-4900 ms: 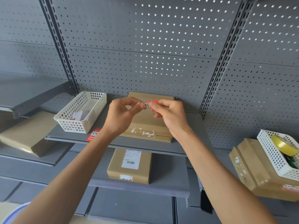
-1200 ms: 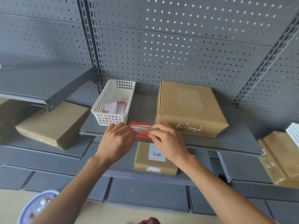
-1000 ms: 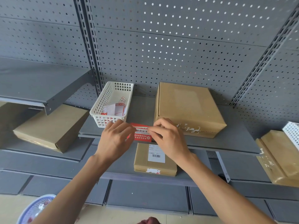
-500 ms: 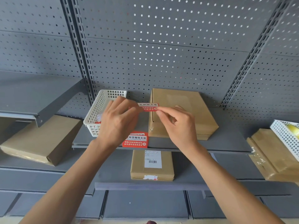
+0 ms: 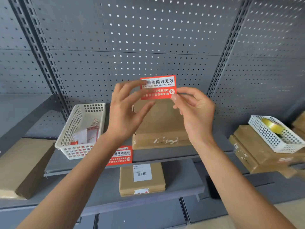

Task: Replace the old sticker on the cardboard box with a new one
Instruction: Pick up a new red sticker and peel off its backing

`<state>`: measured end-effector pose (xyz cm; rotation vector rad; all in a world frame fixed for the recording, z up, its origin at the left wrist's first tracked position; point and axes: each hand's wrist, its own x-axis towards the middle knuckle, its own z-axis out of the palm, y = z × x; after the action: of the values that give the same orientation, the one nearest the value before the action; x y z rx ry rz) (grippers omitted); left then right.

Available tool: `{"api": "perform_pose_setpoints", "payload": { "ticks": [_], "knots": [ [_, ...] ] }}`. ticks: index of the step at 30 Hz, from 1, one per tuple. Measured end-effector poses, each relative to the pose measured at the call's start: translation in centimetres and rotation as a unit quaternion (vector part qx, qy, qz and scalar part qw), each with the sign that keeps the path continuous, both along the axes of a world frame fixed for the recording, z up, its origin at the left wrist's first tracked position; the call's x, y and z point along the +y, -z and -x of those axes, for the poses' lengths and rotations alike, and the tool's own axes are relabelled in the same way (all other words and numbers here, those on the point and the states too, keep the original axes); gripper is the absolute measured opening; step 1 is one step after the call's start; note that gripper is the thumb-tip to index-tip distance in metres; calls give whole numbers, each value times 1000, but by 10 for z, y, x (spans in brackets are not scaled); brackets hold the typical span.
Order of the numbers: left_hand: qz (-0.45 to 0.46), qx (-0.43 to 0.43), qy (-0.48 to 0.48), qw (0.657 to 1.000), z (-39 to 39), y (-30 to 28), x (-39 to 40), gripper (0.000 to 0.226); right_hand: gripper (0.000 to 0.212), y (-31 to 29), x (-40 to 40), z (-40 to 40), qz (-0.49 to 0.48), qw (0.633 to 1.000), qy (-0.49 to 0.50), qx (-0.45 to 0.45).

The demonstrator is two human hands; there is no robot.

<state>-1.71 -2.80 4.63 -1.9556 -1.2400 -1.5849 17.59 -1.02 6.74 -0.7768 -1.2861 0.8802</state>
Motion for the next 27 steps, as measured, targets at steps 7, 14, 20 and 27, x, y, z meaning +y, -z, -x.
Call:
{"api": "perform_pose_setpoints", "payload": {
  "ticks": [7,14,20,27],
  "knots": [
    [204,-377,203,880,-53,-40,36,57,12,-24,22,-38,-14,1000,-7,19],
    [211,-432,205,853,-77,-62,67,50,10,-38,61,-69,-4,996,-72,-50],
    [207,-429,188,859,-88,-67,83,48,11,-41,90,-89,-6,991,-99,-93],
    [204,-444,172,855,-101,-70,90,50,15,-41,103,-97,-48,985,-127,-108]
  ]
}}
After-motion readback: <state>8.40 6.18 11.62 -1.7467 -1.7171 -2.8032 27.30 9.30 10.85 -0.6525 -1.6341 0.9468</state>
